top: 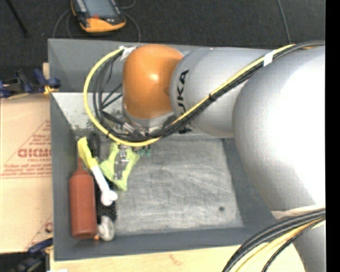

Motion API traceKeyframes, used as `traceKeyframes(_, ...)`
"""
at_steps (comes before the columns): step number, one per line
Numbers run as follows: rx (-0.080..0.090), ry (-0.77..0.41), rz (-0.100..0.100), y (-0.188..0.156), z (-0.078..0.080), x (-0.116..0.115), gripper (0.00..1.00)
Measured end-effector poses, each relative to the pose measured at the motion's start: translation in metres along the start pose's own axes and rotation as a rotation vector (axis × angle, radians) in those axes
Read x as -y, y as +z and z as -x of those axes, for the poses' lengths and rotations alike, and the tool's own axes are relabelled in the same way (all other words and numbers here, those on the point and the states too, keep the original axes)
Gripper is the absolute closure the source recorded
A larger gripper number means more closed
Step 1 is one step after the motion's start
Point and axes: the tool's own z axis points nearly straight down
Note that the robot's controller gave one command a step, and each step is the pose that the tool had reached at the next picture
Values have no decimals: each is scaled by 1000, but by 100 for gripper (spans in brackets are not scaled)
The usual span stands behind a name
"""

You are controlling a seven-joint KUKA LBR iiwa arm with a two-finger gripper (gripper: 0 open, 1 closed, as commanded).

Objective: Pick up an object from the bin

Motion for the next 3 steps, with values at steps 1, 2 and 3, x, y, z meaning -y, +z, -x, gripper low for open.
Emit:
traceKeyframes(1, 0, 2, 0, 0, 0, 0, 0)
traceKeyframes(2, -6, -814, -2, 50, -3, -5, 100)
traceKeyframes(3, -6, -814, -2, 50, -3, -6, 100)
